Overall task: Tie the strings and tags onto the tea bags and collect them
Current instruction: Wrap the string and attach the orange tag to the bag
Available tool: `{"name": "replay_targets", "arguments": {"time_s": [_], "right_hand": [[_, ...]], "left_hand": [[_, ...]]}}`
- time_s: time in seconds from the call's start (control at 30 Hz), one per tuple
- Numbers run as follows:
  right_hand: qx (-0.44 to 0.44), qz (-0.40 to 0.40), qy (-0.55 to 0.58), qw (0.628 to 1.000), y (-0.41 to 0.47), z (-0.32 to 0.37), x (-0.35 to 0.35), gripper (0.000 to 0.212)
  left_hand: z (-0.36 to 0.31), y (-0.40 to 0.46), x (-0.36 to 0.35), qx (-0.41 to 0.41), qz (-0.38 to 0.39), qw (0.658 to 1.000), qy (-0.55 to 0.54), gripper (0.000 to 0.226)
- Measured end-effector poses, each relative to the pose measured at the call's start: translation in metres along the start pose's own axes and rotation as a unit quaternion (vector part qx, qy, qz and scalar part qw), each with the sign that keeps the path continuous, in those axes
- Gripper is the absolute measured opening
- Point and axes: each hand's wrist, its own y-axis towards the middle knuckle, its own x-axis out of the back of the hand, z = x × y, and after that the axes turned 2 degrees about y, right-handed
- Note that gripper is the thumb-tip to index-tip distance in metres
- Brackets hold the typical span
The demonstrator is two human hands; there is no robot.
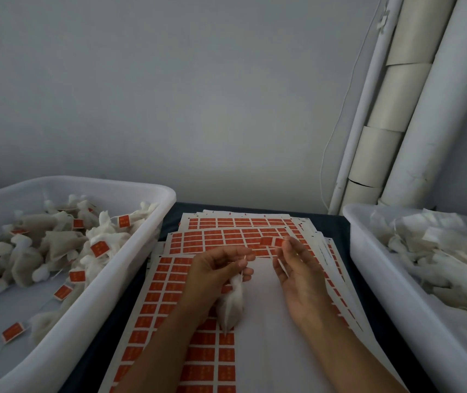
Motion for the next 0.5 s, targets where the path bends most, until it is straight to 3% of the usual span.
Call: {"name": "replay_targets", "arguments": {"time_s": [0.1, 0.3, 0.5], "right_hand": [[0.007, 0.006, -0.042, 0.999, -0.003, -0.002, -0.002, 0.026], [0.089, 0.021, -0.228, 0.969, -0.008, -0.011, -0.004, 0.005], [0.115, 0.022, -0.263, 0.958, -0.009, -0.016, -0.007, 0.004]], "left_hand": [[-0.001, 0.0, -0.001, 0.002, 0.001, 1.0, -0.005, 0.024], [0.0, -0.001, 0.001, -0.008, -0.009, 1.0, 0.025, 0.036], [0.0, -0.002, -0.001, -0.021, -0.001, 0.999, 0.043, 0.037]]}}
